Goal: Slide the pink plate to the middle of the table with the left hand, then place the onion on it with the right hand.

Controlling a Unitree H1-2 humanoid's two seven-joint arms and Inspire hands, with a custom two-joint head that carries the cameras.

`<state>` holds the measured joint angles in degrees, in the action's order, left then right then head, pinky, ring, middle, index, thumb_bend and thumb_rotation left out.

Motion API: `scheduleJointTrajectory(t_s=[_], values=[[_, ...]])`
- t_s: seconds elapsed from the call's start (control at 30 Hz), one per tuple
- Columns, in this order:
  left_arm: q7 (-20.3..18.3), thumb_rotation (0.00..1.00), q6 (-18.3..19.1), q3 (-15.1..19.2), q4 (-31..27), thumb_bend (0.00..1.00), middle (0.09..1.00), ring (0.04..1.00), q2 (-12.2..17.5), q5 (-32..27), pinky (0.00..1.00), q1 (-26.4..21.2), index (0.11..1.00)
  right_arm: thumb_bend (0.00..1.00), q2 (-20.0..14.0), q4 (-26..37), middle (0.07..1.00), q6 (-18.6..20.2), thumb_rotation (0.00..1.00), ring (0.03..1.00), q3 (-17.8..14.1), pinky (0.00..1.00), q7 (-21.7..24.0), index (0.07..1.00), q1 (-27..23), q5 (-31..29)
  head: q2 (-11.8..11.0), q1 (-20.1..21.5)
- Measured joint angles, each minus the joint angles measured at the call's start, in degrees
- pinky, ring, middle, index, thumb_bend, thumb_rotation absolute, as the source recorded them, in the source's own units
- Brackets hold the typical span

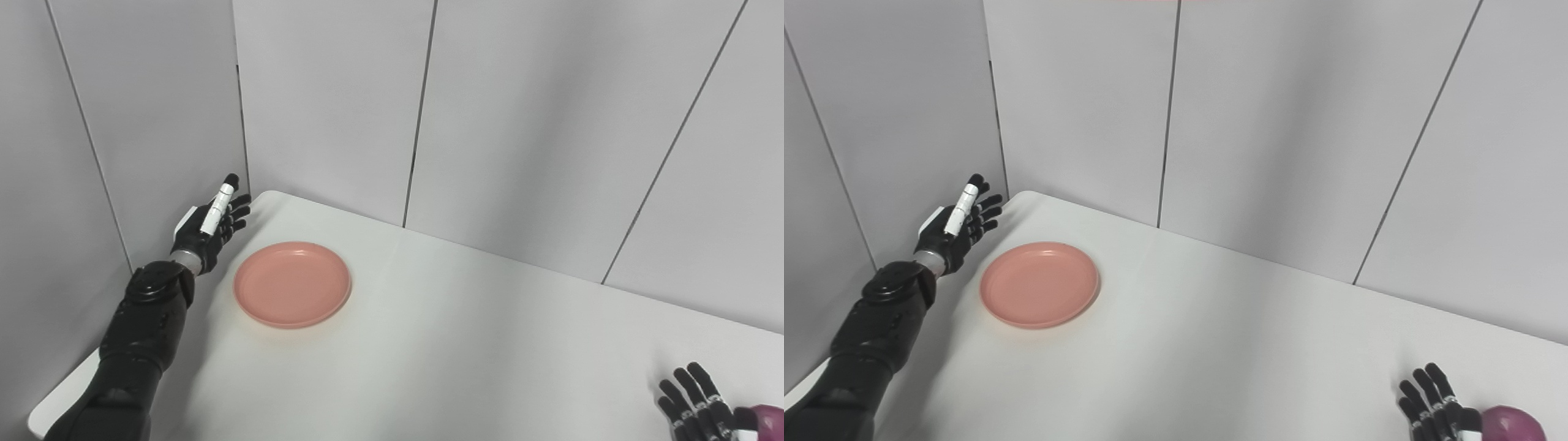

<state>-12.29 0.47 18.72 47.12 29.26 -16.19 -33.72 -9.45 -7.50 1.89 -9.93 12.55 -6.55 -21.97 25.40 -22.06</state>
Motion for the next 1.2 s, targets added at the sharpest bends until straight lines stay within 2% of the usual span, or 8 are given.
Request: scheduleJointTrajectory(t_s=[0.17,0.23,0.47,0.67,0.9,1.1,1.2], values=[[0.00,0.81,-1.84,-0.07,2.05,0.99,0.890,0.902,-0.12,-0.02,0.92,0.36,0.911,1.00,-0.17,0.19,0.885,0.07,0.85,0.859,-0.02,0.87,-0.08,0.883,0.25,-0.02,0.09,-0.09],[-0.01,0.81,-1.92,-0.03,2.12,0.98,0.905,0.908,-0.17,-0.31,0.93,0.40,0.920,1.00,-0.17,0.19,0.889,0.08,0.84,0.864,-0.02,0.87,-0.07,0.888,0.27,-0.05,0.26,-0.09],[0.12,0.81,-2.78,0.53,2.10,0.94,0.870,0.862,-0.82,-1.29,0.86,1.07,0.899,1.00,-0.20,0.33,0.891,0.19,0.85,0.864,-0.01,0.89,-0.08,0.884,0.35,-0.10,0.44,0.00],[0.05,0.81,-3.90,0.93,1.81,0.88,0.841,0.797,-2.38,-2.57,0.76,1.99,0.909,1.00,-0.26,0.61,0.878,0.31,0.83,0.851,-0.02,0.86,-0.10,0.867,0.61,-0.22,0.70,0.17],[0.03,0.78,-6.20,0.60,1.54,0.87,0.802,0.721,-4.91,-2.53,0.66,2.11,0.889,1.00,-0.28,1.69,0.865,1.12,0.83,0.839,-0.02,0.83,-0.12,0.861,1.45,-0.83,0.79,0.26],[0.07,0.78,-6.63,0.42,0.54,0.90,0.808,0.727,-6.40,-2.80,0.64,2.23,0.900,1.00,-0.33,2.34,0.877,1.79,0.83,0.854,-0.03,0.85,-0.21,0.872,1.94,-1.27,1.05,0.53],[-0.05,0.76,-6.51,0.15,-1.05,0.88,0.809,0.712,-7.29,-3.08,0.65,2.83,0.894,1.00,-0.33,2.54,0.861,1.80,0.82,0.834,-0.09,0.83,-0.36,0.857,2.14,-1.29,1.14,0.62]])
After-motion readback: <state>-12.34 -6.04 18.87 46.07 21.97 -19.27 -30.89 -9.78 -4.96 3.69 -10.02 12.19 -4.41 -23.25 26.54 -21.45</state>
